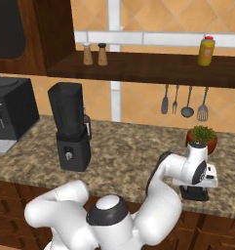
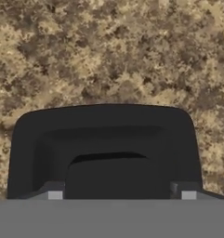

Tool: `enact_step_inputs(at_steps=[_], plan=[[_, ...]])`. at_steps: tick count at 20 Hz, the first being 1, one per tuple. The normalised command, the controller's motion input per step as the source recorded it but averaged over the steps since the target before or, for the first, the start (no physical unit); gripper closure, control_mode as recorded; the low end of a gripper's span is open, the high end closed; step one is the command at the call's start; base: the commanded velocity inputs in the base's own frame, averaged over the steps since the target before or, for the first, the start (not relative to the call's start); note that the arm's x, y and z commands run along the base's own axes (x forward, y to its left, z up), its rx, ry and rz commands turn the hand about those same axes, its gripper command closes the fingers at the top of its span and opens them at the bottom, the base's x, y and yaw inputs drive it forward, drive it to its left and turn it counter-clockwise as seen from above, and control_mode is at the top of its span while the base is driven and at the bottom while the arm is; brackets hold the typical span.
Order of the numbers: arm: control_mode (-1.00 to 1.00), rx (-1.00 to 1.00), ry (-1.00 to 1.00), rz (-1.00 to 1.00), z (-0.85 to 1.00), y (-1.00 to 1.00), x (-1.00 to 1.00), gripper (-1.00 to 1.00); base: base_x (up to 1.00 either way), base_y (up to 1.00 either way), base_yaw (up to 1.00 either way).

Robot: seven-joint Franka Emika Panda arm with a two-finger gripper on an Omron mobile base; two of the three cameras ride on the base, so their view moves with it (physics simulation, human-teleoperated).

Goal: Close the lid blender by securely placing the lid on top.

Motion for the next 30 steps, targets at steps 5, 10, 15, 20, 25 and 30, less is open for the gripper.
enact_step_inputs(at_steps=[5, 10, 15, 20, 25, 30], plan=[[-1.0, 0.01, 0.02, -0.01, -0.32, 0.13, -0.29, 1.0, 0.0, 0.0, 0.0], [-1.0, 0.0, 0.0, -0.04, 0.47, 0.18, -0.24, 1.0, 0.0, 0.0, 0.0], [-1.0, 0.0, -0.02, -0.05, 1.0, 0.31, -0.3, 1.0, 0.0, 0.0, 0.0], [-1.0, 0.0, -0.09, -0.03, 0.52, 0.46, -0.5, 1.0, 0.0, 0.0, 0.0], [-1.0, 0.0, -0.2, 0.0, 0.49, 0.5, -0.5, 1.0, 0.0, 0.0, 0.0], [-1.0, 0.0, -0.08, 0.0, 0.96, 0.94, -0.14, 1.0, 0.0, 0.0, 0.0]])
